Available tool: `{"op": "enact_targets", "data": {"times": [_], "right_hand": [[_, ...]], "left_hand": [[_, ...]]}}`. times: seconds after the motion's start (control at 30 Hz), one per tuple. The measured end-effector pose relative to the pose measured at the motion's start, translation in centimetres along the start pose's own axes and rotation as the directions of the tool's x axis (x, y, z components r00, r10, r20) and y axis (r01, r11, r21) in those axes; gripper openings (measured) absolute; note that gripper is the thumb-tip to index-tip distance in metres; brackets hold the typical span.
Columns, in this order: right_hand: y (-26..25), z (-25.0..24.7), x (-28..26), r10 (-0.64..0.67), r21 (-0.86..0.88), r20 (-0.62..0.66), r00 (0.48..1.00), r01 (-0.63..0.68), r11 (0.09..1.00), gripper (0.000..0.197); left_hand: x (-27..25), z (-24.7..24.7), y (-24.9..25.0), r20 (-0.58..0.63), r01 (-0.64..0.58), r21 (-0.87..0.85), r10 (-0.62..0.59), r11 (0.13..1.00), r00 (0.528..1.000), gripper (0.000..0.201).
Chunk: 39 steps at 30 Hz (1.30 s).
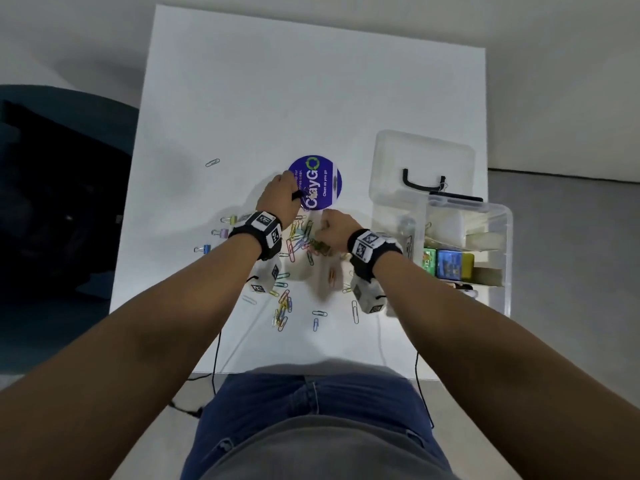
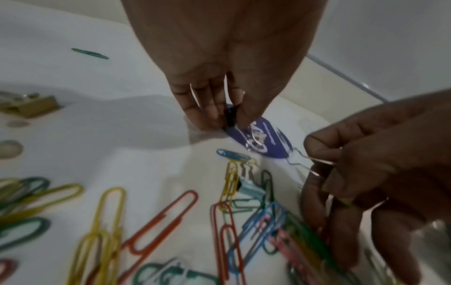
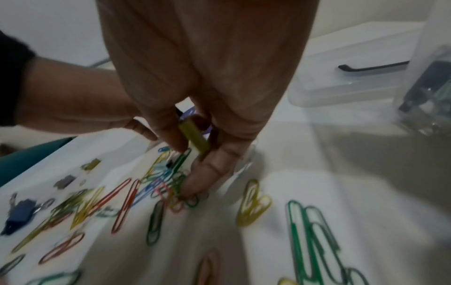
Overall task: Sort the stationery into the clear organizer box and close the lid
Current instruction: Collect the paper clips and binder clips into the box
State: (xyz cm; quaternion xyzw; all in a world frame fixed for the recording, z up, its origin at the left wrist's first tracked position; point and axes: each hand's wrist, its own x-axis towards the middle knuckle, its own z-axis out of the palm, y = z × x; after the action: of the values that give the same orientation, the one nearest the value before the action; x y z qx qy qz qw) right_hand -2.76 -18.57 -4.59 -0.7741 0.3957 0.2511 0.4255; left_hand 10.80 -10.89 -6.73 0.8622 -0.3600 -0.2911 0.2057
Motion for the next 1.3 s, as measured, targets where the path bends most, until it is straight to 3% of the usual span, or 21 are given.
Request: {"op": "enact_targets", "data": {"times": [0.1, 0.13, 0.2, 0.23, 0.33, 0.37, 0.43, 0.5, 0.6, 0.73, 0.87, 1.0, 1.1, 1.17, 1.3], "right_hand": [[0.2, -1.0, 0.6, 0.032, 0.290, -0.031, 0.999, -0.021, 0.957, 0.010], [0.0, -1.3, 0.9, 0.024, 0.342, -0.082, 0.996, 0.006, 0.940, 0.017], [-0.7, -1.7, 1.3, -0.027, 0.281, -0.196, 0.980, 0.083, 0.956, 0.025], [-1.1, -1.9, 1.5, -0.067, 0.206, -0.245, 0.967, 0.119, 0.971, 0.024], [-2.6, -1.7, 3.1, -0.115, 0.056, -0.319, 0.941, 0.140, 0.989, 0.014], [-3.0, -1.4, 3.6, -0.095, 0.040, -0.325, 0.941, 0.115, 0.993, 0.019], [-3.2, -0.6, 4.7, -0.056, -0.040, -0.344, 0.937, 0.045, 0.998, 0.048], [-3.2, 0.3, 5.3, -0.055, -0.146, -0.333, 0.941, 0.006, 0.989, 0.064], [-3.1, 1.0, 5.7, -0.062, -0.183, -0.343, 0.937, -0.002, 0.983, 0.055], [-2.2, 0.9, 5.0, -0.071, -0.234, -0.287, 0.955, 0.002, 0.972, 0.048], [-0.3, 0.4, 3.0, 0.005, -0.006, -0.337, 0.942, -0.007, 1.000, 0.049], [1.1, -0.2, -0.6, 0.045, 0.259, -0.344, 0.938, 0.049, 0.965, 0.016], [1.3, -1.5, -4.2, 0.056, 0.437, -0.402, 0.914, 0.138, 0.889, 0.010], [1.8, -2.8, -6.9, 0.056, 0.515, -0.445, 0.894, 0.204, 0.833, 0.007], [4.7, -5.4, -11.4, 0.056, 0.515, -0.585, 0.809, 0.318, 0.796, 0.005]], "left_hand": [[-1.0, -0.9, -1.2, -0.007, 0.057, -0.236, -0.060, 0.970, 0.998, 0.017], [-1.5, -1.0, -1.6, -0.008, 0.057, -0.294, -0.062, 0.954, 0.998, 0.026], [-2.5, -0.9, -2.2, -0.004, 0.044, -0.337, -0.049, 0.940, 0.999, 0.040], [-3.0, -0.7, -2.3, -0.007, 0.041, -0.331, -0.046, 0.943, 0.999, 0.038], [-4.6, -0.3, -2.3, 0.005, 0.066, -0.251, -0.067, 0.966, 0.998, 0.024], [-5.0, 0.0, -2.2, 0.010, 0.076, -0.204, -0.076, 0.976, 0.997, 0.019], [-5.6, 0.7, -2.1, 0.025, 0.078, -0.108, -0.075, 0.991, 0.997, 0.014], [-6.2, 1.7, -1.8, 0.062, 0.041, 0.002, -0.041, 0.999, 0.997, 0.020], [-6.3, 2.7, -1.2, 0.082, -0.014, 0.126, 0.003, 0.992, 0.997, 0.039], [-6.0, 3.0, -0.9, 0.070, 0.002, 0.195, -0.016, 0.981, 0.997, 0.029], [-6.1, 2.3, -0.6, 0.116, 0.045, 0.121, -0.059, 0.992, 0.992, 0.016], [-6.8, 1.9, -0.5, 0.072, 0.071, 0.025, -0.073, 0.997, 0.995, 0.019], [-7.3, 1.3, 0.4, -0.017, -0.004, -0.008, 0.004, 1.000, 1.000, 0.015], [-7.6, 0.6, 1.7, -0.072, -0.054, -0.047, 0.050, 0.997, 0.996, 0.025], [-9.0, -0.9, 7.6, -0.111, -0.137, -0.251, 0.112, 0.958, 0.987, 0.035]]}}
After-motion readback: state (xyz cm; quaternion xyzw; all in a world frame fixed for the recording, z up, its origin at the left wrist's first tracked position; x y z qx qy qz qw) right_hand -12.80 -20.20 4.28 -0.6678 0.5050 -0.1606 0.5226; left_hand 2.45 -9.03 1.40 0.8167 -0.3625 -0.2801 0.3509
